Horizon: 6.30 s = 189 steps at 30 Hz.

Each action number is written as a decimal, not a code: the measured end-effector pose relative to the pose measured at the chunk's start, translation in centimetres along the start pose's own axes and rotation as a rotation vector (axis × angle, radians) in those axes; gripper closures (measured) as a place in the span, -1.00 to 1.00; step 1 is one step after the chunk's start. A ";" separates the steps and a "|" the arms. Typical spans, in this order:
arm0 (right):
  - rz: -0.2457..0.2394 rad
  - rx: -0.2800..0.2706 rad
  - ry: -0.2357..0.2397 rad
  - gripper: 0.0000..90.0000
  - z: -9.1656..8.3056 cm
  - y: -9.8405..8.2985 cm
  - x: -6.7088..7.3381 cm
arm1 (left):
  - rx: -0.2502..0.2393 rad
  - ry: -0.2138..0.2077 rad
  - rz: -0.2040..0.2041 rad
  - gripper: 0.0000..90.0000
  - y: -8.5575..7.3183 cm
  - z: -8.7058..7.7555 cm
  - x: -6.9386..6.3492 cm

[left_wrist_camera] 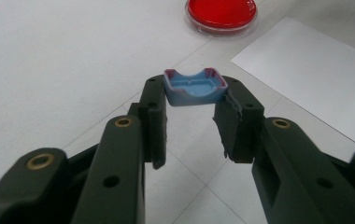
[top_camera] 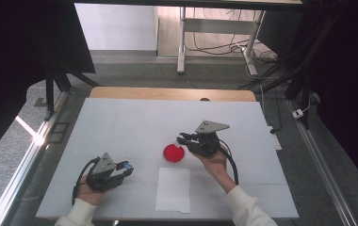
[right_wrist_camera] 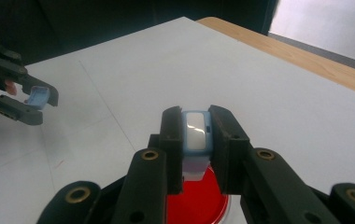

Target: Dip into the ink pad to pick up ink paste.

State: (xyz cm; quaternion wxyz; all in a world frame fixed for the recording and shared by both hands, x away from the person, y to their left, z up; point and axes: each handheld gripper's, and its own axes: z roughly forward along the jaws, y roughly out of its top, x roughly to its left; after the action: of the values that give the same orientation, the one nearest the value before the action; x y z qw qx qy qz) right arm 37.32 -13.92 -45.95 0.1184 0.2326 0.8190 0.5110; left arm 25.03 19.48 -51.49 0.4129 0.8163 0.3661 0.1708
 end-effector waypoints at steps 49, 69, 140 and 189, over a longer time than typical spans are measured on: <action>-0.089 0.244 -0.012 0.67 4.7 -1.2 0.3 | 0.003 -0.004 0.000 0.44 -0.1 0.1 0.0; -0.078 0.250 -0.007 0.67 4.9 -1.5 0.2 | 0.003 -0.005 0.001 0.44 -0.1 0.1 0.0; -0.117 0.234 0.017 0.67 3.6 -0.2 1.0 | 0.007 -0.011 0.000 0.43 -0.1 0.2 0.1; -0.156 0.295 0.000 0.67 4.8 -1.4 1.3 | 0.007 -0.009 -0.001 0.43 -0.1 0.2 0.1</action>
State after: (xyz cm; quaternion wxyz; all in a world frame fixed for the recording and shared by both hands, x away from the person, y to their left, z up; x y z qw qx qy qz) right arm 37.94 -10.04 -49.27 0.1226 0.1831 0.9006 0.3746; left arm 25.15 19.44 -51.69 0.4118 0.8184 0.3650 0.1657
